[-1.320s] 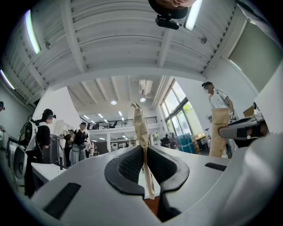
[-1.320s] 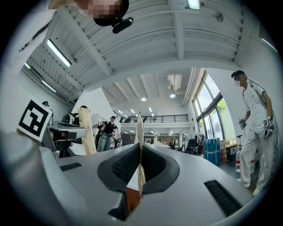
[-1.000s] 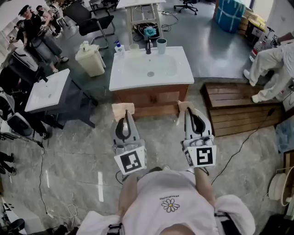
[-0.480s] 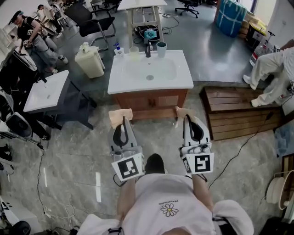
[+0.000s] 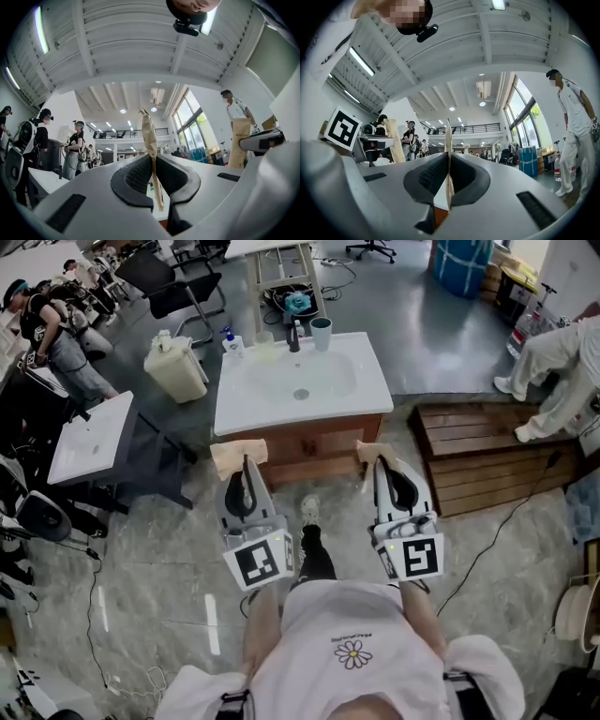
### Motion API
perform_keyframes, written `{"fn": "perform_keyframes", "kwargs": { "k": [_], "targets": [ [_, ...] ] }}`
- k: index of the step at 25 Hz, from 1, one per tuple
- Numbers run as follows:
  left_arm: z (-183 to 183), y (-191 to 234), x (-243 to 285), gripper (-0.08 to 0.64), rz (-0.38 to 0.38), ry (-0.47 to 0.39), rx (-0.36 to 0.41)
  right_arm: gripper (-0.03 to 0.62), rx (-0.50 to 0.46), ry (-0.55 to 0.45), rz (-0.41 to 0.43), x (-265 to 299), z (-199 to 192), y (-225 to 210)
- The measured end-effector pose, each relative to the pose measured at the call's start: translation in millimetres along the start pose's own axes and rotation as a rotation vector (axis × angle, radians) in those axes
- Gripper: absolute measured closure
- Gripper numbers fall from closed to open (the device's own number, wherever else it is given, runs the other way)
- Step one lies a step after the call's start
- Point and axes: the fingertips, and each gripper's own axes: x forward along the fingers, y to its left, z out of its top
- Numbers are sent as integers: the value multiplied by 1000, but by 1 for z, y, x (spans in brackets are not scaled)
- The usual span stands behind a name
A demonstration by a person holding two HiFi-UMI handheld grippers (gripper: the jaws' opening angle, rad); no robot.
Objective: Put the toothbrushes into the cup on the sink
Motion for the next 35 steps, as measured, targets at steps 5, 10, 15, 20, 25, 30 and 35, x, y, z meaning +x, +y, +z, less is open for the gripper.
{"fn": "perform_keyframes", "kwargs": {
  "k": [5, 10, 15, 20, 25, 30, 35],
  "targets": [
    [-3, 9, 54, 522, -1, -53, -39, 577, -66, -42, 12, 48, 1, -11],
    [-21, 16, 116, 522, -22, -61, -30, 577, -72, -77, -1, 113, -10, -25],
    [-36, 32, 195, 522, -32, -60, -49, 577, -65, -66, -20, 193, -29, -44],
    [-45, 48, 281, 522, -43, -80, -79, 577, -59, -64, -58, 282, -44, -71],
    [-70, 74, 365, 522, -54, -70, -59, 577, -57, -56, -94, 368, -61, -90],
    [-83, 88, 417, 522, -73, -59, -53, 577, -33, -40, -123, 414, -71, -104],
    [-94, 90, 437, 522, -54, -36, -43, 577, -12, 3, -133, 430, -86, -120]
  ]
}}
